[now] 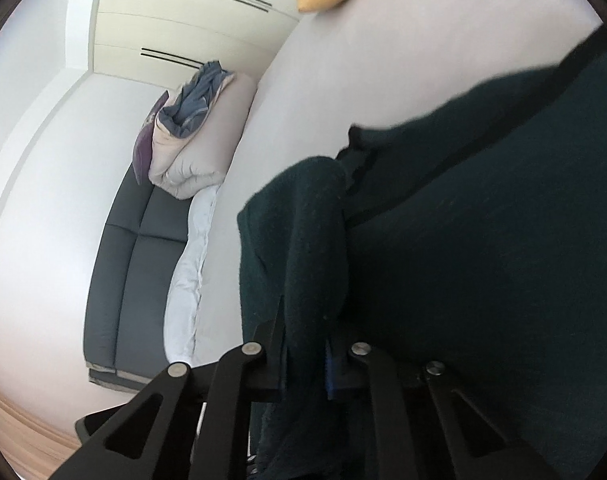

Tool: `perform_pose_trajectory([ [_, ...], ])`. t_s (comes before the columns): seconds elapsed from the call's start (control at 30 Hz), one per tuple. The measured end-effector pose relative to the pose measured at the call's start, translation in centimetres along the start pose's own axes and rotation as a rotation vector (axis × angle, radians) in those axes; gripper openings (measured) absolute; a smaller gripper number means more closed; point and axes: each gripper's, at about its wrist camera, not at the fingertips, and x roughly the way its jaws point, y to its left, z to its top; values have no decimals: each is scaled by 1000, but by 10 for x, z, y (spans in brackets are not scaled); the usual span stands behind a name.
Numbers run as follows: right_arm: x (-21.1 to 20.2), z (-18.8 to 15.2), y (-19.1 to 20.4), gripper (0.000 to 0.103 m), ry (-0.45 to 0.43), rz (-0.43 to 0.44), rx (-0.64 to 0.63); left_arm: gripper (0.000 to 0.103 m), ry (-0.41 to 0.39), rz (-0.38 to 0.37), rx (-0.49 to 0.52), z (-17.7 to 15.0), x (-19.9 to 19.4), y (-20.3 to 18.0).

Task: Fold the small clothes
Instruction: 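Grasp the sweater hem with the right gripper while the left gripper grips the folded edge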

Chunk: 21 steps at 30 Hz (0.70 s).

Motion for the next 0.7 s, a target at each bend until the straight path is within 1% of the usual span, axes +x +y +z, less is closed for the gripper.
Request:
perform_pose_trajectory([
  [0.03, -9, 3, 2, 14, -3, -10, -15, 8, 3, -4, 7, 10, 9, -4],
  [0.1, -25, 11, 4, 14, -8, -31, -40, 8, 13, -30, 24, 13, 14, -20],
  [0.23, -68, 26, -8, 14, -16, -81, -55, 8, 34, -64, 70, 15, 32, -55],
  [0.27, -81, 31, -15, 14, -11, -103, -53, 8, 41, -72, 80, 15, 38, -63],
  [0.3, -84, 36, -17, 14, -10, -116, -52, 8, 50, -84, 88, 15, 47, -74],
  [0.43, -123, 49, -46, 14, -3, -183, -34, 8, 70, -98, 106, 9, 67, -88],
  [0.5, -134, 55, -56, 14, -5, -209, -28, 8, 78, -104, 97, 8, 77, -93],
  [0.6, -144, 61, -69, 14, -7, -230, -9, 9, 83, -98, 110, 4, 86, -98],
  [0.63, -143, 61, -72, 14, -6, -235, -5, 9, 86, -97, 109, 2, 86, -97],
  [0.67, -142, 61, -75, 14, -3, -239, 0, 9, 90, -97, 103, -8, 96, -104],
  [0.7, -139, 61, -76, 14, -1, -241, 4, 10, 95, -101, 96, -11, 95, -100],
])
